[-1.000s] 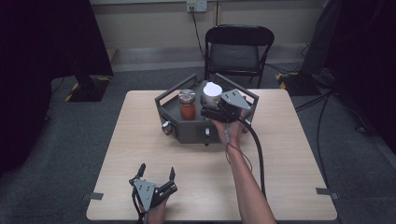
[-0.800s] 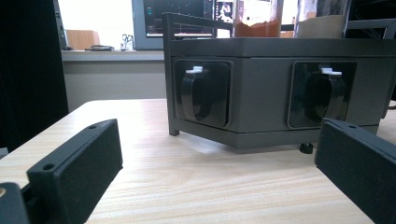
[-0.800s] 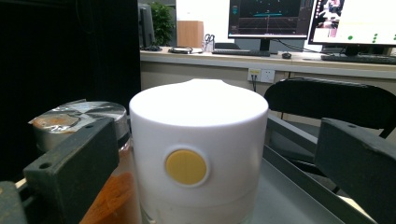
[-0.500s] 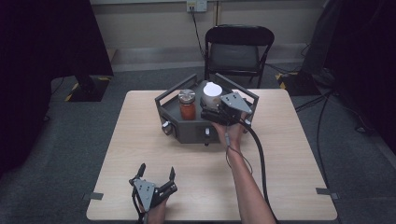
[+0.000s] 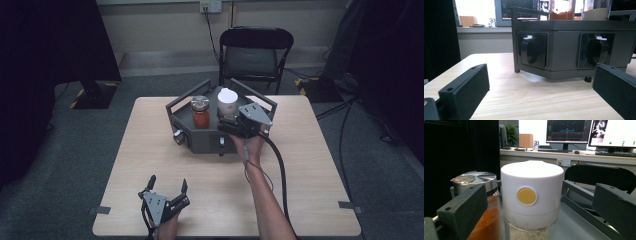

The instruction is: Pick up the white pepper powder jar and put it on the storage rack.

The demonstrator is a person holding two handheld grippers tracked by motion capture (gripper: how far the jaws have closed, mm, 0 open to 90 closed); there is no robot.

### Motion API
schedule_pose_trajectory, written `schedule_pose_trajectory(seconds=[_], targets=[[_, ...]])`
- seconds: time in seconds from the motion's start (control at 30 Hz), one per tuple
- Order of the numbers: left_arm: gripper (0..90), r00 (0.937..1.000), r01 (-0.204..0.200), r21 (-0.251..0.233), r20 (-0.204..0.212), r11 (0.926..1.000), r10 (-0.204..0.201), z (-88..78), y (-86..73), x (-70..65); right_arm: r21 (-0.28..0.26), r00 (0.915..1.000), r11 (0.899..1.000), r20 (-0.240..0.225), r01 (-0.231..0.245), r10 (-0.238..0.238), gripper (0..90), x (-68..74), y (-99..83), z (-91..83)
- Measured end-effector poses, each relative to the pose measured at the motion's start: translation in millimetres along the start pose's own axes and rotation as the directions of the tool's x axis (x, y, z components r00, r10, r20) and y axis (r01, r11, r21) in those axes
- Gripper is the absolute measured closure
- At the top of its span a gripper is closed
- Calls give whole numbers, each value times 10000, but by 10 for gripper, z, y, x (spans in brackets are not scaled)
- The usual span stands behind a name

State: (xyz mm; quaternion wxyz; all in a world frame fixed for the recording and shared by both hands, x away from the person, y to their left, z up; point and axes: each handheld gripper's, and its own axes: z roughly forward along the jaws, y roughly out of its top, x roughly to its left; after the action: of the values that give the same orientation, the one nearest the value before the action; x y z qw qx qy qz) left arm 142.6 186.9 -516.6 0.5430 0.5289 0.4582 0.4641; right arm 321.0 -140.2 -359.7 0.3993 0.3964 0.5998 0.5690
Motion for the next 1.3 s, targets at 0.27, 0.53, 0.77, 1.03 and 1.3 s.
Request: schedule_pose_trajectory(seconds=[0.27,0.53,0.77,1.03,1.3], targets=[[2,10000,1,-1,0,10000,-1,0,0,0,-87,9999,9999,-2,116,-116,0,20,-9,-81],[2,10000,-3,2,0,10000,3,0,0,0,-302,9999,9995,117,-18,22,0,-13,-112,-170],[1,10000,-2,1,0,10000,2,0,0,0,-394,9998,9991,122,-138,143,0,-50,-150,-252],[2,10000,5,2,-9,10000,-5,0,0,-2,-815,9998,9965,110,-172,181,0,-40,-201,-381],[2,10000,-17,14,-14,10000,17,-1,2,-1,-976,9998,9951,150,-142,157,0,-9,-240,-491]])
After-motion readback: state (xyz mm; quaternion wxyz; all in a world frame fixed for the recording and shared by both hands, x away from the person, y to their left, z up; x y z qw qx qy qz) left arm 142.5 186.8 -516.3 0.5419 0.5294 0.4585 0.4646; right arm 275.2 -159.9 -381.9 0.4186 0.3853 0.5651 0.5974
